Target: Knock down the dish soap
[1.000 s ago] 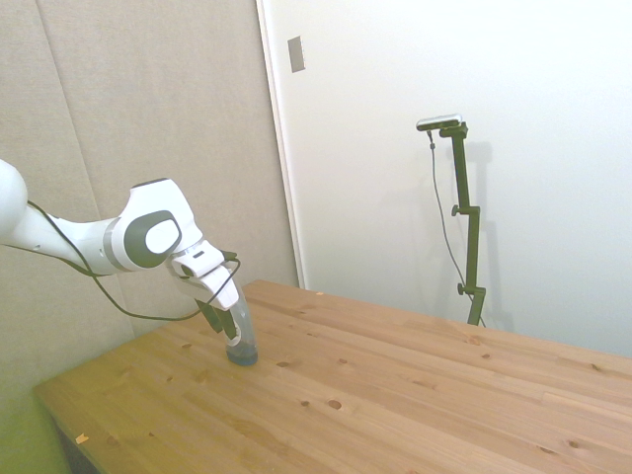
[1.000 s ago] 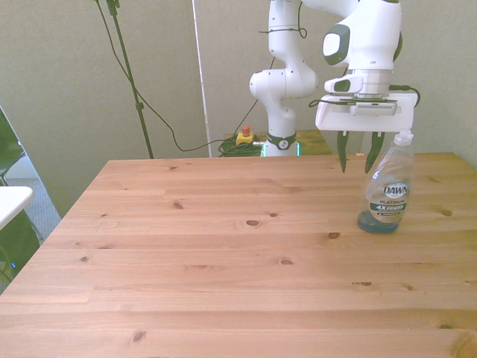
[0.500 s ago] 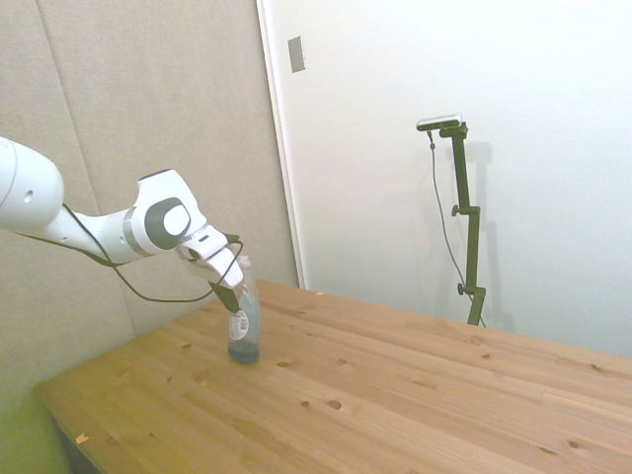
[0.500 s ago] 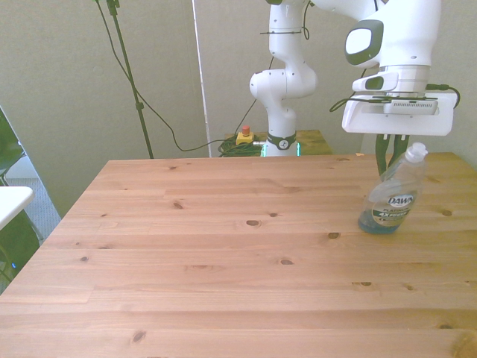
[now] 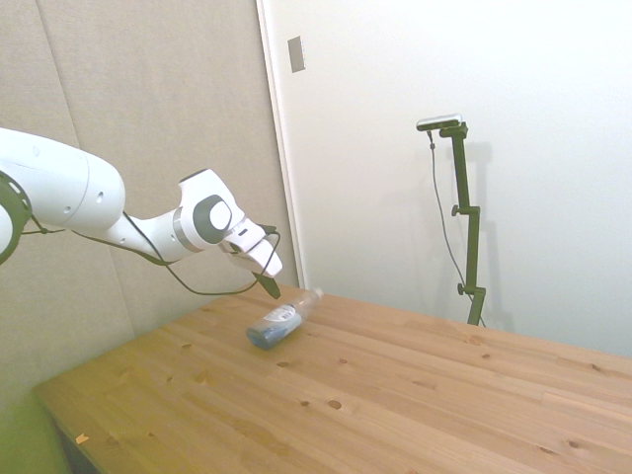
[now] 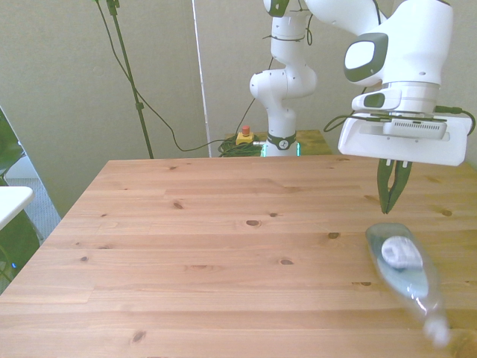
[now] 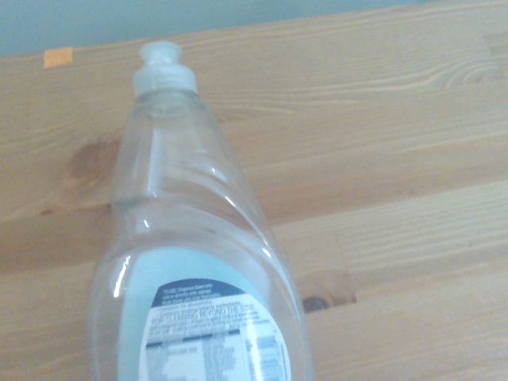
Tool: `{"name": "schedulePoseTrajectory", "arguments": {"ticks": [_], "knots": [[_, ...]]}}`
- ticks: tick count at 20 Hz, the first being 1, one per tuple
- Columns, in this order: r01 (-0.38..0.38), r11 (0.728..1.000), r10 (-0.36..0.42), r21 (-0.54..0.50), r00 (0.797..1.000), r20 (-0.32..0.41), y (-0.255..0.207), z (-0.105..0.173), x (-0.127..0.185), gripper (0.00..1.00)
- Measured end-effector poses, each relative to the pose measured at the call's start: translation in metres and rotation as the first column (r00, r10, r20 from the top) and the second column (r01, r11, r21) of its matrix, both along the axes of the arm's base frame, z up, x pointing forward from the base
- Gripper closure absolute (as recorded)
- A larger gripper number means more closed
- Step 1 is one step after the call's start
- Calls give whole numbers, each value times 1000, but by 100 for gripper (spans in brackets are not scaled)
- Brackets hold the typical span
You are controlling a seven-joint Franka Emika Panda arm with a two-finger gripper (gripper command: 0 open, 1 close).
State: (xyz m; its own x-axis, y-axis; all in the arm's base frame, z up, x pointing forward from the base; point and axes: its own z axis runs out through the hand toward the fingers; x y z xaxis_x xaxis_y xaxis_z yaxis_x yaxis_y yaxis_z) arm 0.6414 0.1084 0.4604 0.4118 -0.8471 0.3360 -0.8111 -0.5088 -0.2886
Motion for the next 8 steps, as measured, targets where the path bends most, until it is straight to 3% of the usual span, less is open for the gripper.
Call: {"name": "schedulePoseTrajectory", "arguments": {"ticks": [8], "knots": [[76,996,-73,-40,995,66,-8,-13,38,100]]}}
